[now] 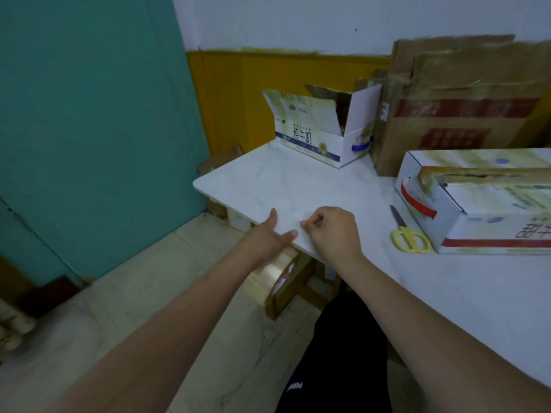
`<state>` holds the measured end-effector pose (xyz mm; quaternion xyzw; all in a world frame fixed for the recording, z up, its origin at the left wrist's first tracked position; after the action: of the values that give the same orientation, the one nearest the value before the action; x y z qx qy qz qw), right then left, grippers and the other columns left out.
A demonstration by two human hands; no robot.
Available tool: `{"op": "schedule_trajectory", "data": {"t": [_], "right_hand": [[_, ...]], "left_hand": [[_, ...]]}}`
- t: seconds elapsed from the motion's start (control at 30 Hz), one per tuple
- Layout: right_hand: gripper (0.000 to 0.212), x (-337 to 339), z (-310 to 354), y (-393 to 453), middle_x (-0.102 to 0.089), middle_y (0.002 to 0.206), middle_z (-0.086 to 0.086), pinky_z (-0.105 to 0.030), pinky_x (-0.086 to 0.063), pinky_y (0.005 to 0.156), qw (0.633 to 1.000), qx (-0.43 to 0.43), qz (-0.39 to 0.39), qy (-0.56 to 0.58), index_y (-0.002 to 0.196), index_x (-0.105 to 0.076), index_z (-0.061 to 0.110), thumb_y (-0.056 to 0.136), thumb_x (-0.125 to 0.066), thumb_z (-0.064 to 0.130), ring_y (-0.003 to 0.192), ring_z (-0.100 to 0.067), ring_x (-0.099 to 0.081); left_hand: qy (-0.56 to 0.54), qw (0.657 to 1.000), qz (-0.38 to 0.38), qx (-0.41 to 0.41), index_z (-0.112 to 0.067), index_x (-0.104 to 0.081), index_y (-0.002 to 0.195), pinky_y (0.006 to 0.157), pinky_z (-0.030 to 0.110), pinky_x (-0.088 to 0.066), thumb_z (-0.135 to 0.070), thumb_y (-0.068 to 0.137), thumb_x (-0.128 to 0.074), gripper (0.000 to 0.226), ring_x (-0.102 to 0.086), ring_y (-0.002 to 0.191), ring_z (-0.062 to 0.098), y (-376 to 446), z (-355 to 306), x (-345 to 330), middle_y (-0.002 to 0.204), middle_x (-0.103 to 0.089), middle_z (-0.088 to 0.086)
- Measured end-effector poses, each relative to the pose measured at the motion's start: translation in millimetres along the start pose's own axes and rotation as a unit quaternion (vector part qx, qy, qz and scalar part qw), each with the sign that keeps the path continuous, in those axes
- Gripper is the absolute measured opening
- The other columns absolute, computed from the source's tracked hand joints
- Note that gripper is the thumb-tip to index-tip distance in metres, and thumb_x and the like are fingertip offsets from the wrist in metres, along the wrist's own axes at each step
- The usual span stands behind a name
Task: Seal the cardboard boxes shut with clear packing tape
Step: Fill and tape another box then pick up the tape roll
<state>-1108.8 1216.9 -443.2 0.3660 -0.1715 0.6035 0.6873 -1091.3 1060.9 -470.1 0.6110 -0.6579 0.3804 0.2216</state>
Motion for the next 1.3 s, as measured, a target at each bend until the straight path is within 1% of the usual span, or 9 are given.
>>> {"op": "schedule_trajectory", "data": {"t": [0.13, 0.23, 0.57, 0.67, 0.8, 0.93, 1.07, 1.17, 1.3], "right_hand": [[0.024, -5.3, 1.7, -1.1, -0.062, 0.095, -0.007, -0.030, -0.047, 0.074, 0.995, 0.028, 0.005, -0.097, 0.090, -0.067, 0.011, 0.088, -0.072, 0.034, 0.091, -0.024, -0.061], [0.052, -2.9, -5.0, 2.1, -0.052, 0.116, -0.009, -0.034, -0.045, 0.076, 0.986, 0.003, 0.010, -0.165, 0.116, -0.053, 0.007, 0.089, -0.066, 0.050, 0.106, -0.026, -0.055], [0.063, -1.9, -21.0, 9.2, -0.054, 0.116, -0.008, -0.040, -0.037, 0.088, 0.973, -0.009, -0.019, -0.231, 0.112, -0.058, 0.013, 0.087, -0.051, 0.070, 0.107, -0.029, -0.049], [0.053, 0.8, -18.1, 4.7, -0.053, 0.118, -0.007, -0.040, -0.036, 0.090, 0.975, 0.005, -0.006, -0.221, 0.113, -0.056, 0.015, 0.090, -0.052, 0.063, 0.109, -0.029, -0.047], [0.031, 19.0, -16.4, -10.3, -0.053, 0.116, -0.008, -0.039, -0.044, 0.086, 0.990, 0.047, 0.006, -0.131, 0.111, -0.061, 0.012, 0.096, -0.057, 0.038, 0.106, -0.028, -0.051], [0.017, 96.4, -7.2, -22.3, -0.060, 0.093, -0.005, -0.039, -0.049, 0.070, 0.975, 0.146, -0.147, -0.079, 0.091, -0.065, 0.012, 0.095, -0.051, 0.020, 0.083, -0.024, -0.059], [0.025, 205.7, -33.3, -3.2, -0.068, 0.085, -0.009, -0.039, -0.048, 0.071, 0.932, 0.122, -0.279, -0.196, 0.088, -0.071, 0.011, 0.089, -0.048, 0.022, 0.077, -0.028, -0.060], [0.030, 269.6, -94.9, 18.0, -0.071, 0.104, -0.010, -0.039, -0.050, 0.078, 0.931, -0.010, -0.263, -0.254, 0.108, -0.072, 0.011, 0.098, -0.048, 0.027, 0.092, -0.030, -0.064], [0.055, 313.1, -185.0, 39.4, -0.060, 0.130, -0.011, -0.044, -0.048, 0.093, 0.926, -0.180, -0.159, -0.290, 0.129, -0.061, 0.014, 0.100, -0.033, 0.052, 0.112, -0.033, -0.058]], "left_hand": [[0.017, 1.000, -0.012, 0.000, -0.025, -0.002, 0.162, 0.109, 0.031, -0.035, -0.061, 0.098, -0.048, 0.086, -0.034, 0.146, 0.032, 6.9, 1.1, -0.8, 0.164, -0.027, 0.015], [0.035, 0.999, -0.014, 0.012, -0.025, -0.001, 0.162, 0.110, 0.033, -0.035, -0.063, 0.098, -0.045, 0.087, -0.035, 0.145, 0.033, 11.6, 2.8, -3.3, 0.163, -0.029, 0.015], [0.123, 0.990, -0.043, 0.048, -0.030, 0.002, 0.161, 0.095, 0.048, -0.055, -0.080, 0.091, -0.032, 0.092, -0.060, 0.118, 0.039, 26.3, -9.6, 3.3, 0.144, -0.050, 0.020], [0.238, 0.968, -0.060, 0.049, -0.022, -0.020, 0.159, 0.089, 0.041, -0.056, -0.081, 0.090, -0.030, 0.091, -0.065, 0.109, 0.034, 18.8, -19.3, 14.5, 0.134, -0.058, 0.017], [0.416, 0.899, -0.135, 0.002, -0.014, -0.059, 0.129, 0.079, 0.032, -0.039, -0.058, 0.103, -0.039, 0.055, -0.062, 0.112, 0.026, -1.8, -70.9, 37.9, 0.123, -0.064, 0.007], [0.300, 0.928, -0.179, -0.125, -0.015, -0.059, 0.133, 0.090, 0.034, -0.044, -0.043, 0.107, -0.036, 0.045, -0.057, 0.122, 0.029, -7.5, -152.0, 23.2, 0.134, -0.060, 0.010], [0.053, 0.972, -0.087, -0.212, -0.004, -0.062, 0.124, 0.088, 0.035, -0.045, -0.039, 0.107, -0.037, 0.046, -0.058, 0.119, 0.038, 10.5, -233.4, -35.8, 0.125, -0.064, 0.020], [-0.055, 0.984, -0.028, -0.164, 0.008, -0.012, 0.156, 0.097, 0.038, -0.046, -0.041, 0.108, -0.035, 0.072, -0.053, 0.129, 0.039, 35.9, -277.9, -78.4, 0.148, -0.048, 0.025], [-0.113, 0.989, -0.037, -0.091, 0.008, 0.020, 0.152, 0.114, 0.042, -0.037, -0.050, 0.105, -0.040, 0.095, -0.030, 0.148, 0.037, 66.9, -290.6, -118.5, 0.167, 0.002, 0.022]]}}
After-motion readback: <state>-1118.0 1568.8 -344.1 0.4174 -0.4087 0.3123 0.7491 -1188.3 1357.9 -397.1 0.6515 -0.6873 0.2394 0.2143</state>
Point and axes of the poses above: each hand's wrist, its own y-axis towards the middle knuckle, its own x-axis out of the back of the hand, z = x × y, the point moved 6 cm from there along y, towards the middle knuckle
